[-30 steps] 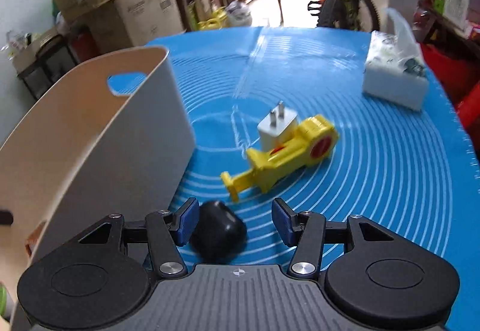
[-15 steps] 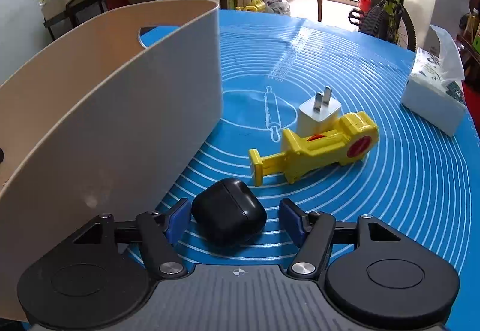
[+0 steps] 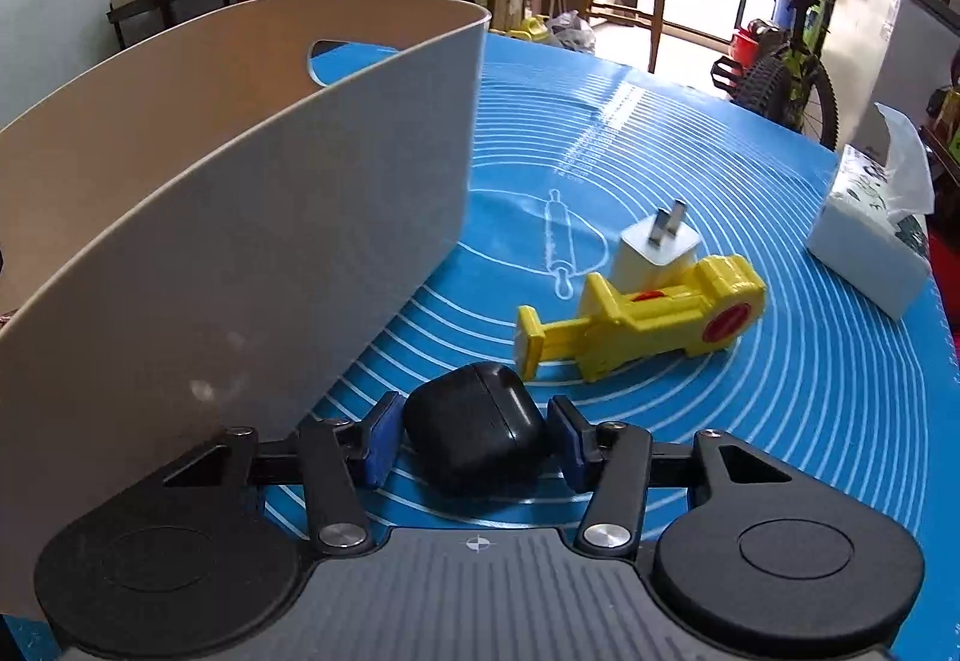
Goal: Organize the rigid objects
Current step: 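Move the right gripper to the black earbud case and grasp it, then carry the black earbud case into the basket and release it, then move the right gripper to the yellow toy piece and grasp it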
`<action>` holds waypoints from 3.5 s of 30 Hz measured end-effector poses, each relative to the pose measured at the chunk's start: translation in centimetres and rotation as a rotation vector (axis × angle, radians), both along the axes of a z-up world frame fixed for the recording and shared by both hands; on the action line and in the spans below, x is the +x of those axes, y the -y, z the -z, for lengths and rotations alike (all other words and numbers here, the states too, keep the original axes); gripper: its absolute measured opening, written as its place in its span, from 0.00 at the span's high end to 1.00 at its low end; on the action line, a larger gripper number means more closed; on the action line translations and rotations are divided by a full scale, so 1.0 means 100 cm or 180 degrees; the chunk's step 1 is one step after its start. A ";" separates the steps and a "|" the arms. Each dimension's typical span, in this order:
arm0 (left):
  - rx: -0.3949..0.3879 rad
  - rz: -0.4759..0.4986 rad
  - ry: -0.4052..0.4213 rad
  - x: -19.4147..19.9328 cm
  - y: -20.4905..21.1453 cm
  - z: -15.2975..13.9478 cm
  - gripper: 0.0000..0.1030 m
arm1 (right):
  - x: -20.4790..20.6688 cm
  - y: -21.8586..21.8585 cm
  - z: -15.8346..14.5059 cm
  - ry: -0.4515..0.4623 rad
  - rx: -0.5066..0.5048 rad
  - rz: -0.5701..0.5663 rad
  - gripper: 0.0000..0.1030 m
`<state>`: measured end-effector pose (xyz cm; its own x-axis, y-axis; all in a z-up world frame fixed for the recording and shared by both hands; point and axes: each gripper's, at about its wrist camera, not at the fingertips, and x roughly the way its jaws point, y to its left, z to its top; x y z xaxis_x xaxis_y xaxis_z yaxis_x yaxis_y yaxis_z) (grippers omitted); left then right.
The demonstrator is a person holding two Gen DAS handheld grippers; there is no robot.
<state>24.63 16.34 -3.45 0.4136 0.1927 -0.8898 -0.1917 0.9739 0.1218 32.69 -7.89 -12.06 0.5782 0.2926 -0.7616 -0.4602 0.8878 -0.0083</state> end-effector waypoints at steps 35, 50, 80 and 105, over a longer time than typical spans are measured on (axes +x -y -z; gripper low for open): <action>0.0001 -0.0001 -0.0001 0.000 0.000 0.000 0.84 | -0.049 -0.065 -0.102 0.0467 0.0739 -0.0234 0.45; 0.0004 -0.0005 0.0000 0.001 0.000 -0.001 0.84 | -0.064 -0.095 -0.079 0.0340 0.0316 -0.0623 0.45; 0.0015 -0.0009 -0.0005 0.001 0.001 -0.001 0.83 | 0.005 0.038 -0.089 0.0462 0.0767 0.0859 0.37; 0.0031 -0.0004 -0.0014 -0.001 -0.002 -0.003 0.83 | 0.047 0.061 -0.012 0.0114 0.0722 0.1507 0.33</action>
<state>24.49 16.56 -3.17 0.4096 0.2019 -0.8897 -0.1923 0.9724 0.1322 37.39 -13.96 -10.82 0.7115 0.1482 -0.6869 -0.0110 0.9798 0.1999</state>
